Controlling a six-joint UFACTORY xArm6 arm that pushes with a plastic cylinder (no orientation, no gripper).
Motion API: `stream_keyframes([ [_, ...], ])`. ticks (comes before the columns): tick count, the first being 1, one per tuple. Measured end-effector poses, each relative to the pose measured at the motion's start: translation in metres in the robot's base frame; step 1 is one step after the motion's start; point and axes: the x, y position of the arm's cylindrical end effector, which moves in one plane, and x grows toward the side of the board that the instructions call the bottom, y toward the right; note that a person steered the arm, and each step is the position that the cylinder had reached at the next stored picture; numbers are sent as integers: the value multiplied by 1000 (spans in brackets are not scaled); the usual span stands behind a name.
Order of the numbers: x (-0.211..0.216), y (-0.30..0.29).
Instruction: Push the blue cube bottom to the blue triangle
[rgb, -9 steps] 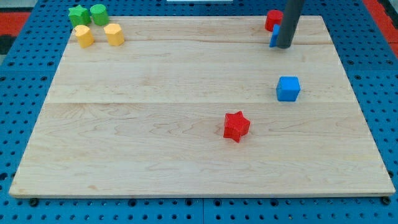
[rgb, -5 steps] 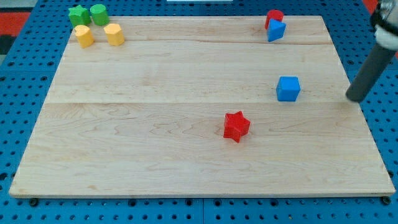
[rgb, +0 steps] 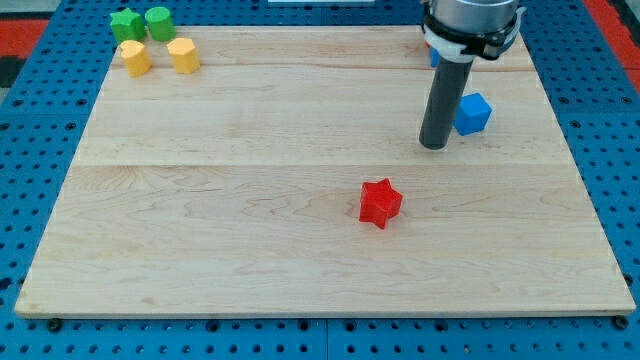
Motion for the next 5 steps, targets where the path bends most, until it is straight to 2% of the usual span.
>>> stream_keyframes([
  [2,-26,44],
  [3,-42,47],
  [4,-43,74],
  [5,-6,89],
])
